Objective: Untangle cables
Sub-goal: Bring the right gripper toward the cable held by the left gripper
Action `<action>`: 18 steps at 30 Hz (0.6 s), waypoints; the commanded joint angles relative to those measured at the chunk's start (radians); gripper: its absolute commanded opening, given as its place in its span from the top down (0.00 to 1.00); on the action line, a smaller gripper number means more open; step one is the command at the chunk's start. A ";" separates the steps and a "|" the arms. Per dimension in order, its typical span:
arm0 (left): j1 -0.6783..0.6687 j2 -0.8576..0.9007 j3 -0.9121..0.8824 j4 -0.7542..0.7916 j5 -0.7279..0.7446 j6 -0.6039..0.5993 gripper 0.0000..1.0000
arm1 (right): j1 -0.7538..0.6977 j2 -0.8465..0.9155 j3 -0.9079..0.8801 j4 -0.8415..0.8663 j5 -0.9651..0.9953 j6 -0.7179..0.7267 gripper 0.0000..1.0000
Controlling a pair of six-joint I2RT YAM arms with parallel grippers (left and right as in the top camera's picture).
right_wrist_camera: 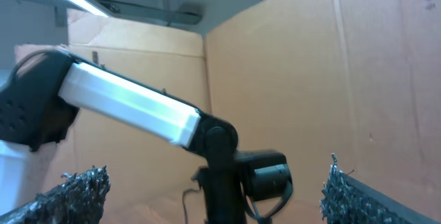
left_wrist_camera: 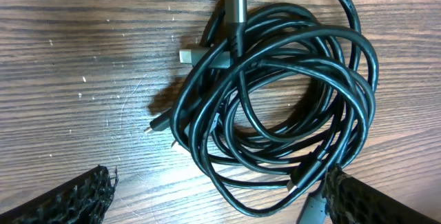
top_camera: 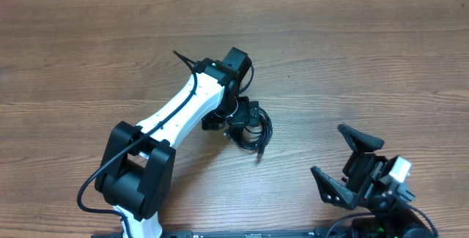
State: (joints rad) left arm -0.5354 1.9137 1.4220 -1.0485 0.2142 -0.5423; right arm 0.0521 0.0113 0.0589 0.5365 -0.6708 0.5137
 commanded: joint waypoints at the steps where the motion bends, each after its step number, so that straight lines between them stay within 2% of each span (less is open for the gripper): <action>1: -0.002 0.003 0.015 -0.001 0.016 -0.012 0.00 | -0.023 0.003 0.177 -0.104 -0.004 -0.033 0.00; 6: -0.004 0.003 0.015 -0.007 0.023 -0.011 0.00 | -0.089 0.140 0.616 -0.710 0.048 -0.296 0.00; 8: -0.004 0.003 0.015 -0.013 0.035 -0.011 0.01 | -0.113 0.235 0.798 -0.967 0.101 -0.350 0.00; 11: -0.004 0.003 0.015 -0.010 0.049 -0.012 0.00 | -0.129 0.376 0.997 -1.259 0.159 -0.363 0.00; 14: -0.003 0.003 0.015 0.000 0.050 -0.016 0.00 | -0.127 0.513 1.107 -1.465 0.116 -0.362 0.00; 18: -0.008 0.003 0.015 0.001 0.047 -0.031 0.00 | -0.126 0.627 1.110 -1.608 -0.079 -0.330 0.00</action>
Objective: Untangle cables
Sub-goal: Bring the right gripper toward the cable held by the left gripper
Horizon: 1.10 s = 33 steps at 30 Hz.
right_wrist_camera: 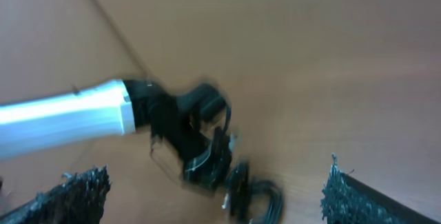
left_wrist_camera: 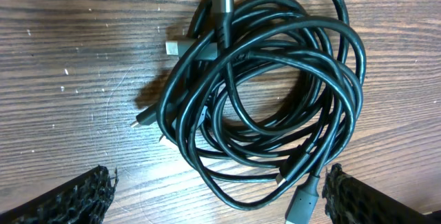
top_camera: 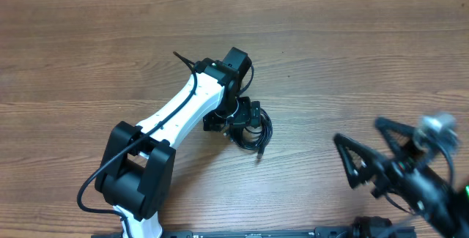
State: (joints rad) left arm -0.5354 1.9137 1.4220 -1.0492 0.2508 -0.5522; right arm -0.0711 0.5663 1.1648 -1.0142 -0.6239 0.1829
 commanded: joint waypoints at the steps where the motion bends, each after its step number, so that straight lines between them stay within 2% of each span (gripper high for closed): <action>1: -0.010 0.003 0.015 0.003 0.008 -0.021 0.00 | -0.003 0.098 0.001 -0.088 -0.161 0.010 0.00; 4: -0.012 0.004 0.015 0.002 -0.010 -0.056 0.07 | -0.003 0.182 -0.003 -0.158 -0.190 0.010 0.00; 8: -0.012 0.006 0.015 0.003 -0.090 -0.150 0.07 | -0.003 0.292 -0.015 -0.212 -0.189 0.015 0.00; 14: -0.012 0.012 0.014 0.005 -0.135 -0.160 0.09 | -0.003 0.463 -0.016 -0.276 -0.181 0.023 0.02; 18: -0.012 0.013 0.013 0.010 -0.167 -0.188 0.14 | -0.001 0.561 -0.032 -0.286 -0.174 0.022 0.04; 22: -0.012 0.013 0.011 0.010 -0.199 -0.188 0.16 | 0.026 0.638 -0.053 -0.285 -0.148 0.021 0.04; 26: -0.012 0.019 0.010 0.014 -0.225 -0.188 0.27 | 0.099 0.689 -0.054 -0.270 -0.105 0.022 0.04; 29: -0.015 0.041 0.010 0.015 -0.224 -0.174 0.28 | 0.162 0.709 -0.054 -0.226 -0.095 0.035 0.04; 33: -0.017 0.082 0.010 0.016 -0.166 -0.089 0.33 | 0.235 0.715 -0.054 -0.173 0.053 0.173 0.04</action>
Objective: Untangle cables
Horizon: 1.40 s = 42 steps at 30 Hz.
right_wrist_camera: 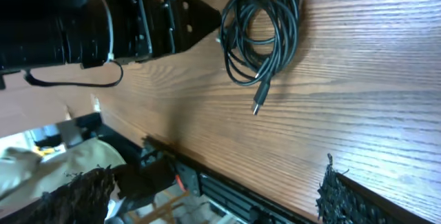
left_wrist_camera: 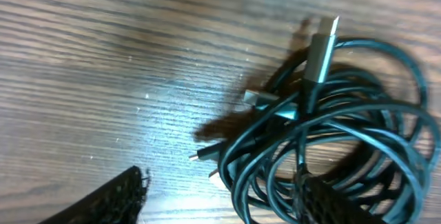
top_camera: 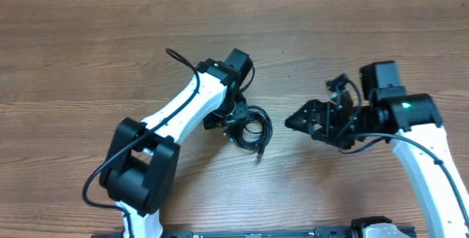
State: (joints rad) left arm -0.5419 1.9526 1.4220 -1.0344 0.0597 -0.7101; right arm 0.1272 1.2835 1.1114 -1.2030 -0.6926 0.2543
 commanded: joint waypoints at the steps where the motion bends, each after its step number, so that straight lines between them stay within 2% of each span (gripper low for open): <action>1: -0.010 0.053 0.010 0.002 0.039 0.085 0.36 | 0.048 -0.002 -0.001 0.021 0.176 0.143 0.03; 3: -0.010 0.067 0.010 0.003 0.045 0.117 0.40 | 0.066 -0.002 -0.001 0.024 0.267 0.215 0.02; 5: -0.010 0.070 0.010 0.003 0.045 0.135 0.41 | 0.079 -0.002 -0.001 0.027 0.313 0.261 0.00; 7: -0.010 0.067 0.010 0.003 0.046 0.148 0.42 | 0.090 -0.002 -0.001 0.037 0.318 0.267 0.00; 10: -0.010 0.067 0.011 0.004 0.045 0.157 0.51 | 0.106 -0.002 -0.001 0.051 0.319 0.267 0.00; 15: -0.007 0.067 0.011 0.007 0.043 0.158 0.53 | 0.130 -0.002 -0.012 0.080 0.318 0.267 0.00; 19: -0.006 0.067 0.011 0.012 0.041 0.158 0.67 | 0.148 0.002 -0.035 0.099 0.318 0.267 0.00; 26: -0.006 0.067 0.012 0.018 0.041 0.178 0.70 | 0.153 0.004 -0.097 0.167 0.318 0.298 0.00; 32: -0.006 0.067 0.012 0.019 0.042 0.183 0.92 | 0.153 0.004 -0.130 0.242 0.306 0.327 0.00; 35: -0.006 0.067 0.012 0.018 0.042 0.183 0.96 | 0.153 0.006 -0.152 0.268 0.307 0.327 0.00; 42: -0.006 0.062 0.045 -0.018 0.042 0.183 0.96 | 0.153 0.049 -0.163 0.291 0.307 0.348 0.00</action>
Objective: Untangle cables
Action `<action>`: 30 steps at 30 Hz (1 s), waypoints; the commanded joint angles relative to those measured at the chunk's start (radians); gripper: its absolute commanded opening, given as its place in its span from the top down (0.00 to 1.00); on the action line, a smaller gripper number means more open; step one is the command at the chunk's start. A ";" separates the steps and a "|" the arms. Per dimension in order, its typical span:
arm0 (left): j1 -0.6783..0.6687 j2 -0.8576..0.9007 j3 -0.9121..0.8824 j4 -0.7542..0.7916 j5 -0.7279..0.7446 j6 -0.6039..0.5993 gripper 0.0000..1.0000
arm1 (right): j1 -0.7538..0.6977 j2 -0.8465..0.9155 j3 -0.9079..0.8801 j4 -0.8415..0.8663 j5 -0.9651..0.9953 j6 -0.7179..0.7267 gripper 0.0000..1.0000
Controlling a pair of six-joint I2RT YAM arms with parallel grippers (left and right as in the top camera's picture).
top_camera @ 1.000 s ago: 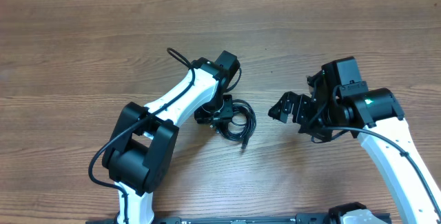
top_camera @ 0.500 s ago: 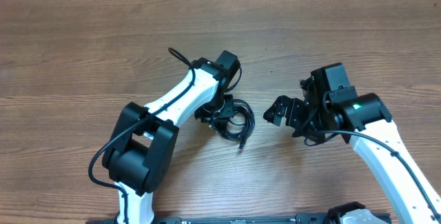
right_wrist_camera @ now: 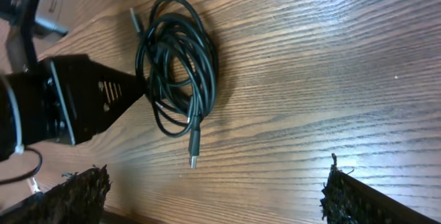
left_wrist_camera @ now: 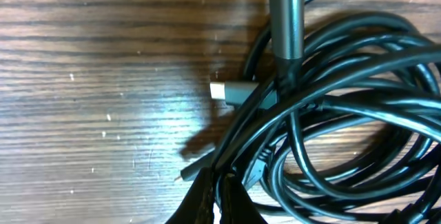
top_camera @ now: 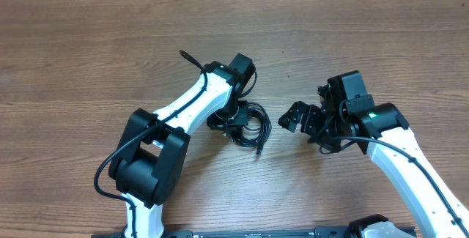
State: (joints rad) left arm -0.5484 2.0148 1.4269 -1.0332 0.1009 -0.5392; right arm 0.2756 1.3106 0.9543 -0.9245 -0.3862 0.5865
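Observation:
A coil of tangled black cables (top_camera: 254, 123) lies mid-table, with a plug (top_camera: 258, 154) sticking out toward the near edge. My left gripper (top_camera: 233, 124) is down at the coil's left side. In the left wrist view its fingers (left_wrist_camera: 204, 200) are pressed together on a black strand of the coil (left_wrist_camera: 331, 114), below a grey plug (left_wrist_camera: 286, 17) and a small connector (left_wrist_camera: 231, 92). My right gripper (top_camera: 297, 119) hovers open just right of the coil. The right wrist view shows the coil (right_wrist_camera: 176, 65), its loose plug (right_wrist_camera: 192, 156) and the right gripper (right_wrist_camera: 215, 176) spread wide.
The wooden table (top_camera: 88, 47) stretches around the coil on all sides. A cardboard wall runs along the far edge. The left arm's white link (top_camera: 187, 106) slants from the near left to the coil.
My left gripper, then open over the coil's left edge, is now shut on a strand there. My right gripper stays open and has come lower and closer to the coil's right side.
At first my left gripper hung open over the coil while the right arm sat folded at the near right edge. The right arm was then lifted, later reached out over the table right of the coil. Now the left grips a strand and the right is close by.

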 commanded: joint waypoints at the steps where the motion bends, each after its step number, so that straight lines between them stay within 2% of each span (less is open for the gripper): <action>1: 0.001 -0.002 0.056 -0.038 0.001 0.012 0.96 | 0.005 0.030 -0.005 0.016 0.001 0.016 0.00; 12: -0.002 -0.142 0.341 -0.272 -0.007 0.013 0.96 | 0.005 0.168 -0.006 0.034 0.000 0.016 0.00; 23: -0.002 -0.343 0.348 -0.272 0.039 0.021 0.96 | 0.008 0.204 -0.006 0.068 0.000 0.015 0.00; 30: -0.002 -0.480 0.349 -0.212 0.074 0.099 0.96 | 0.053 0.204 -0.006 0.111 0.001 0.015 0.00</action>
State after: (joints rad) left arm -0.5484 1.6108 1.7477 -1.2606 0.1490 -0.4889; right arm 0.3016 1.5124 0.9543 -0.8284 -0.3878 0.5987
